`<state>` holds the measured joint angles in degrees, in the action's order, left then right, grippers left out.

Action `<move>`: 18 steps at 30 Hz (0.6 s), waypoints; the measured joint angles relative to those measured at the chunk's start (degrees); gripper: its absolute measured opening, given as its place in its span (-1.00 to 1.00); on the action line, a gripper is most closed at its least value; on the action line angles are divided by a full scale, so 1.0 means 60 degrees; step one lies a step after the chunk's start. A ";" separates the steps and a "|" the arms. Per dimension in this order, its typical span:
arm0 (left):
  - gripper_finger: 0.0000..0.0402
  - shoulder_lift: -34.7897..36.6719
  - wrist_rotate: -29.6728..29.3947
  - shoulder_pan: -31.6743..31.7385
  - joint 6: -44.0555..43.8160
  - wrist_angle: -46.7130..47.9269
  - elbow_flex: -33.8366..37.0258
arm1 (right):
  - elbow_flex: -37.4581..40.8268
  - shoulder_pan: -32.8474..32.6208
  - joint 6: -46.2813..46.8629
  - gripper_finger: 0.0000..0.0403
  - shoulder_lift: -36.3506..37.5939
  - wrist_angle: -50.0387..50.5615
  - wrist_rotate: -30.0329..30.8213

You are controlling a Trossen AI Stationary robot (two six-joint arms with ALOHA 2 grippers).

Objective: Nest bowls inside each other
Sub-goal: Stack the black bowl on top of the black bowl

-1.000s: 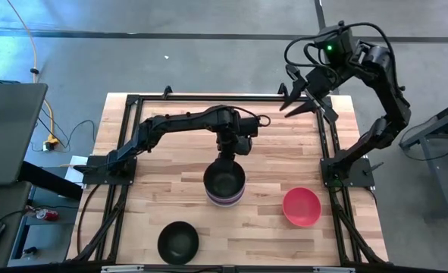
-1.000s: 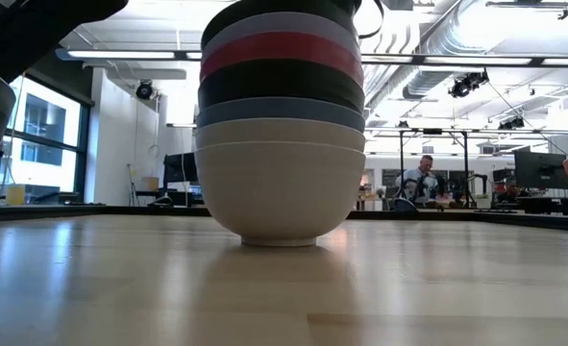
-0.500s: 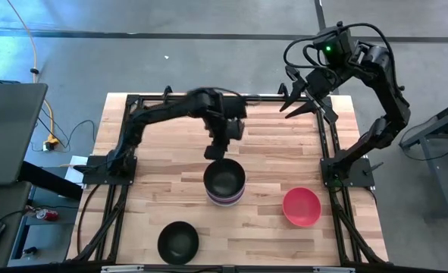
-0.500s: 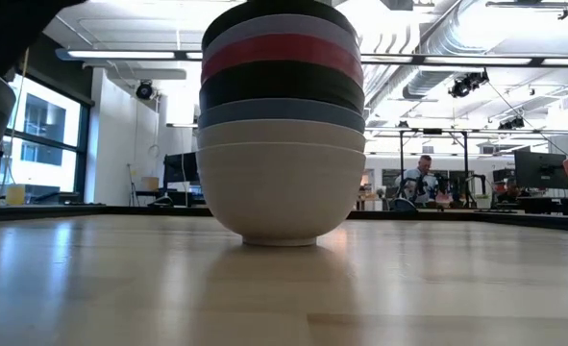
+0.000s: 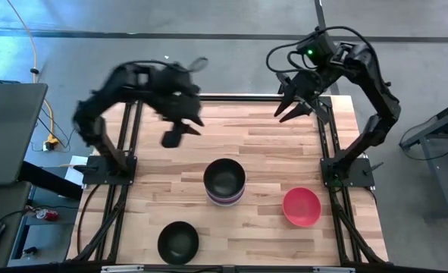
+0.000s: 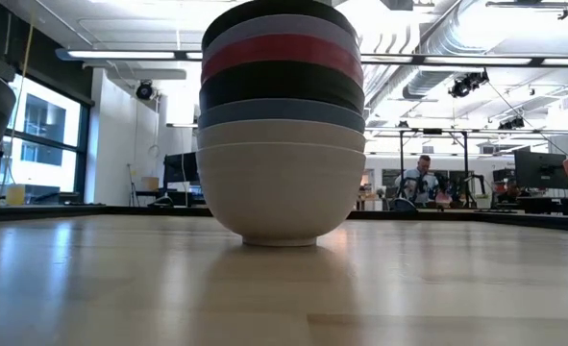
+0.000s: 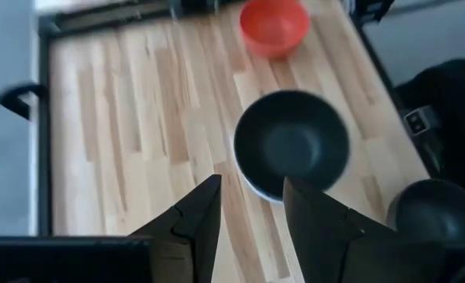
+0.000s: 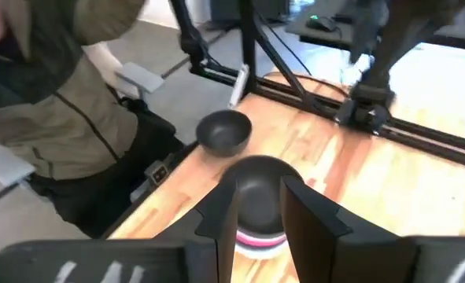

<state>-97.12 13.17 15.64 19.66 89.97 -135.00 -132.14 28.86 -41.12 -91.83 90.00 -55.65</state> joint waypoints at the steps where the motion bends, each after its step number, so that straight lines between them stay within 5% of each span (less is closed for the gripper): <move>1: -0.36 0.0257 0.0011 -0.0021 0.0004 0.0000 0.0000 | 0.0005 0.0000 -0.0166 -0.55 -0.0004 -0.0017 -0.0195; 8: -0.36 0.1739 -0.0016 -0.0062 -0.0255 -0.0025 0.0000 | 0.0001 0.0077 -0.2091 -0.55 0.0056 -0.0028 -0.2059; 18: -0.36 0.3155 -0.0365 -0.0062 -0.1057 -0.0025 0.0676 | 0.0001 0.0397 -0.2414 -0.55 0.0073 -0.0001 -0.3808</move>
<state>-78.19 10.98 15.27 13.32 89.82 -130.94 -132.14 31.24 -55.60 -91.39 90.00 -78.50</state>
